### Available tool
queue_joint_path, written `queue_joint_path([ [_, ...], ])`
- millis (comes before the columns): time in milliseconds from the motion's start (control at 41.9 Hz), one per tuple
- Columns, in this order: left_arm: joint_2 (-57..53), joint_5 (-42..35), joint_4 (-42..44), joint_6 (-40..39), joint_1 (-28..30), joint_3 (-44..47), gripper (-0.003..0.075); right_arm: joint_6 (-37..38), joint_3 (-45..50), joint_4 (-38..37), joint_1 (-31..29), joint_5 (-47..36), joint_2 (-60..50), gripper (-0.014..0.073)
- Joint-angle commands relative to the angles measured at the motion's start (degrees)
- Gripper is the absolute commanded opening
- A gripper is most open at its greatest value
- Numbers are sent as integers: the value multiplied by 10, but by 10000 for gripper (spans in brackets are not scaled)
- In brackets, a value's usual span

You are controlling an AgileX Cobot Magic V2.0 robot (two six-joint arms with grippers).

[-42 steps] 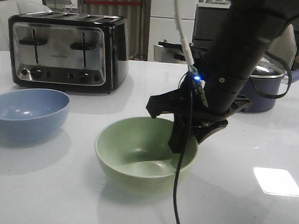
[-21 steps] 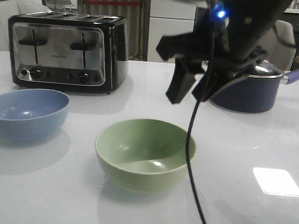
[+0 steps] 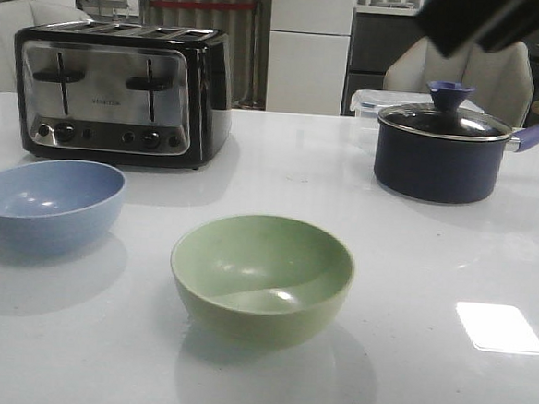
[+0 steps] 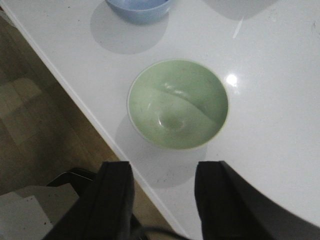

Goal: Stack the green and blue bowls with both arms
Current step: 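Open the right gripper and lift it away from the green bowl, then lower the left gripper and grasp the rim of the light blue bowl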

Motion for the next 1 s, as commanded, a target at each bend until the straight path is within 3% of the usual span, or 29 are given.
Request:
queue_joint_path([
  [0, -1, -40, -8, -4, -5, -18, 561, -5, 20, 1, 0, -5, -68, 416],
  [215, 42, -9, -11, 6, -23, -45, 561, -5, 55, 1, 0, 12, -155, 416],
  [501, 238, 89, -14, 12, -40, -160, 561, -5, 55, 1, 0, 13, -169, 416],
  [978, 520, 92, -17, 12, -40, -322, 561, -5, 55, 1, 0, 13, -169, 416],
])
